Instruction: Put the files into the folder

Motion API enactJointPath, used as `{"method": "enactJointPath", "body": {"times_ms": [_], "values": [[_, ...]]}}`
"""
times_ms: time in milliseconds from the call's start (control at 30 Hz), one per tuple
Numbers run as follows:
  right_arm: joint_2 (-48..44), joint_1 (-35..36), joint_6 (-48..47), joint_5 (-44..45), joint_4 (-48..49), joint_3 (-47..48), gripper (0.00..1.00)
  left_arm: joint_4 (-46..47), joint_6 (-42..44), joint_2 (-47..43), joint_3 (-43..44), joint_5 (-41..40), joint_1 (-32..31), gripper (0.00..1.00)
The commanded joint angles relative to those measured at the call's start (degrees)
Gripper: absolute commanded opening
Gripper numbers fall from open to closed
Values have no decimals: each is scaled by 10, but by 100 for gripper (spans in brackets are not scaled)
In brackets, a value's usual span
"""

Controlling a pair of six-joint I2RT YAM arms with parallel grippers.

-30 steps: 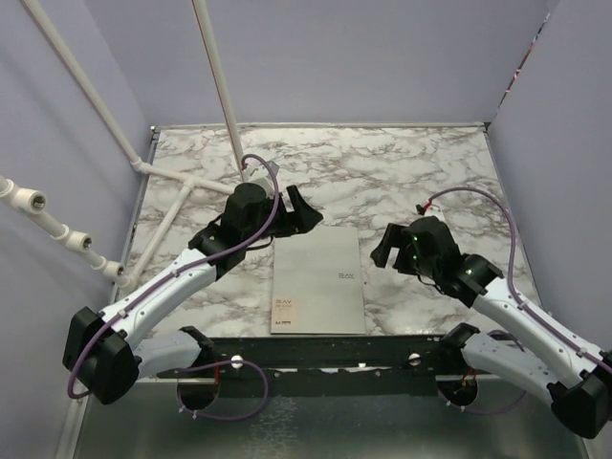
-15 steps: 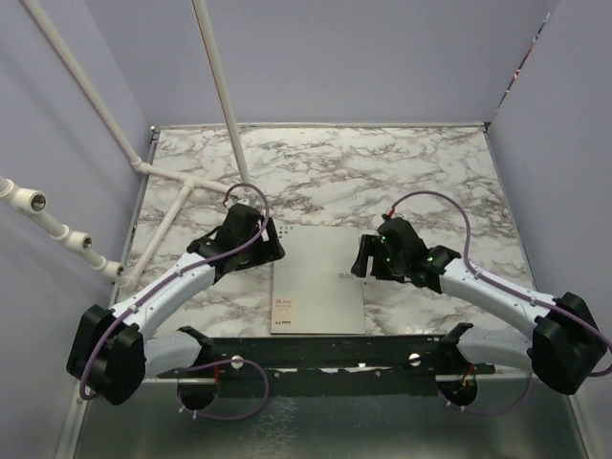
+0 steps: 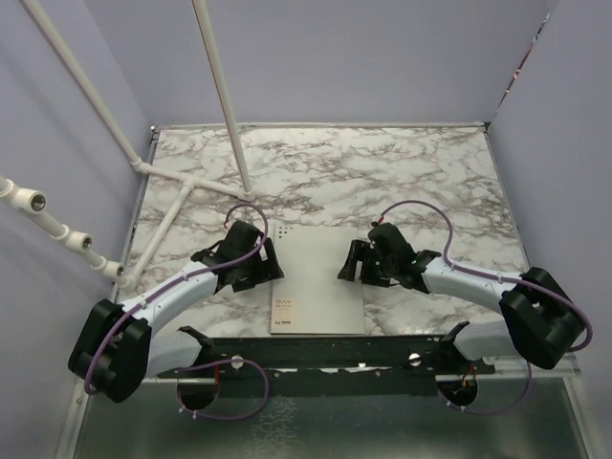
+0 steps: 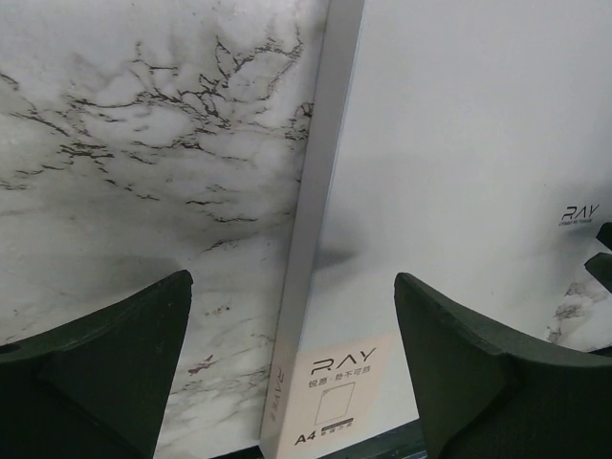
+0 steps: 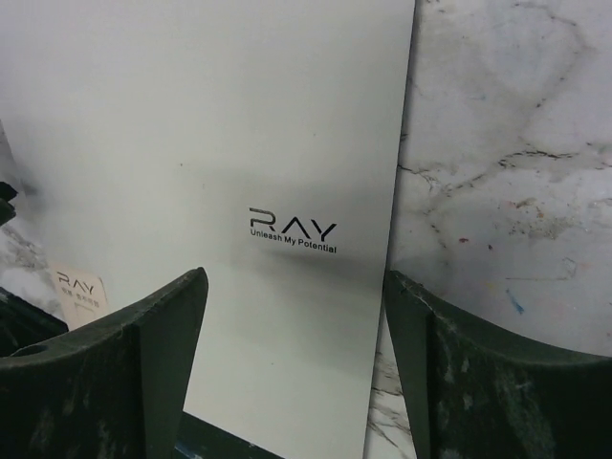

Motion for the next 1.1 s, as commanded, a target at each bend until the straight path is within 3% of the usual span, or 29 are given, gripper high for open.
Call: {"method": "enactJointPath", "body": {"times_ms": [0,167,467,767,1067], "values": [[34,2,25,-20,27,-17,79,57,-15,30,-12,57,-3,88],[52,2,31,7,24,-9,79,98,-17,71,-15,73,-6,88],[69,0,33,92,-5,24,75,165,-13,143,16,103,-6,75],[97,-45,-3,82,-5,67,74,192,-6,217,88,103,-7,72],[118,-86,-33,81,-15,101,75,210,3,281,107,119,-9,71]]}}
